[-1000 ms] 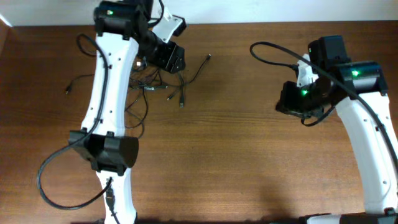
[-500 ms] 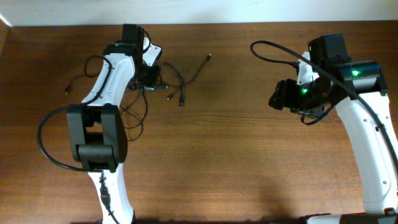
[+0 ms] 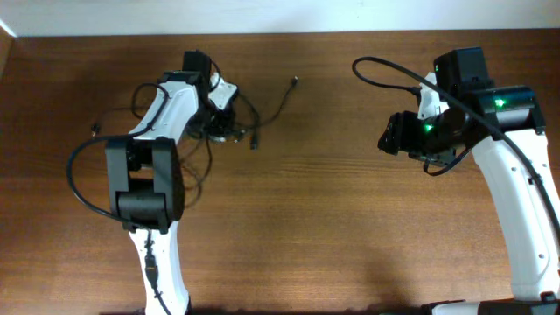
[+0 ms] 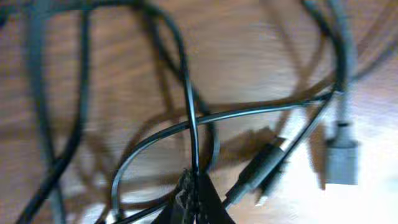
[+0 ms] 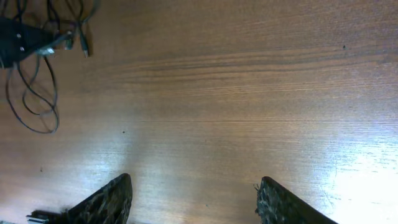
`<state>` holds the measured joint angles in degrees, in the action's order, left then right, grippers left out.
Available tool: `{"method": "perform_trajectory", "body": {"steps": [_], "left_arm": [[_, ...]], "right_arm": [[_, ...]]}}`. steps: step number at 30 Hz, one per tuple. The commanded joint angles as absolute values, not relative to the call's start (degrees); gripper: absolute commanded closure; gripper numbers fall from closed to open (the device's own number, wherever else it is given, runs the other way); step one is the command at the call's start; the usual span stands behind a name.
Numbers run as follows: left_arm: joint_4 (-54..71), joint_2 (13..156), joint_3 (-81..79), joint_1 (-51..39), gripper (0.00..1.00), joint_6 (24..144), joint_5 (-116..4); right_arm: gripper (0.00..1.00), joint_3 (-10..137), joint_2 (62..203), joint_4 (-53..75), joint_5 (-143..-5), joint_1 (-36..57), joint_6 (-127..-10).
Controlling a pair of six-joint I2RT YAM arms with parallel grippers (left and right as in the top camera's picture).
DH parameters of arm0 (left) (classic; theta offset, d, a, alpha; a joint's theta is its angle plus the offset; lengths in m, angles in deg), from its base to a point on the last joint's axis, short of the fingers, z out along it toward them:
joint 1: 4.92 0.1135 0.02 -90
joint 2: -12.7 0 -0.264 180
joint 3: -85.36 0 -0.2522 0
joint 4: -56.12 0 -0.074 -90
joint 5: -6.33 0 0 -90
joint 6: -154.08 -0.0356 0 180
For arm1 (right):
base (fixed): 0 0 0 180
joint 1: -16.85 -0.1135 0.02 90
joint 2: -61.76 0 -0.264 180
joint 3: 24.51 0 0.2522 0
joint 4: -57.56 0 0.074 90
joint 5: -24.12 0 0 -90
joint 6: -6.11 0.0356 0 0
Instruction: Untangle cables
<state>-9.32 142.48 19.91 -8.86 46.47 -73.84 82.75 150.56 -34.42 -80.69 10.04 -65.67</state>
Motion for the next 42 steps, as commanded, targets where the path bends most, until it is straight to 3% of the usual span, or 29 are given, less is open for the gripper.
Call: {"method": "perform_trajectory", "body": {"steps": [1, 3, 6, 12, 17, 24, 32, 35, 42], "left_arm": [[-24.1, 142.9, 33.9, -12.4, 1.0, 46.9, -56.1], [-35.0, 142.9, 50.5, -13.4, 1.0, 46.9, -45.1], [-41.6, 142.9, 68.5, -14.5, 1.0, 46.9, -37.6], [-43.7, 142.9, 92.1, -15.3, 1.0, 67.9, -35.6], [-42.8, 142.9, 94.3, -16.3, 1.0, 78.2, -33.5], [-43.0, 142.9, 94.3, -16.4, 1.0, 78.2, -33.4], [-42.1, 142.9, 94.3, -16.6, 1.0, 79.9, -30.7], [-42.1, 142.9, 94.3, -16.6, 1.0, 81.4, -30.7], [-40.1, 142.9, 94.4, -16.6, 1.0, 89.0, -30.7]], "right_arm": [[0.34, 83.2, 150.4, -34.4, -80.2, 9.7, -65.6], [0.34, 83.2, 150.4, -34.1, -80.2, 9.7, -65.7], [0.34, 83.2, 150.4, -33.5, -80.3, 9.7, -65.7], [0.34, 83.2, 150.4, -28.6, -87.6, 9.7, -65.6], [0.35, 83.2, 150.4, -18.2, -91.0, 5.0, -65.4], [0.35, 83.2, 154.6, -11.2, -88.1, -1.9, -62.2], [0.35, 83.2, 156.1, -1.3, -87.0, -2.7, -62.2], [0.43, 83.2, 158.2, 0.7, -86.9, -2.7, -60.5], [0.46, 83.2, 164.6, 6.1, -94.9, -2.7, -59.4]]}}
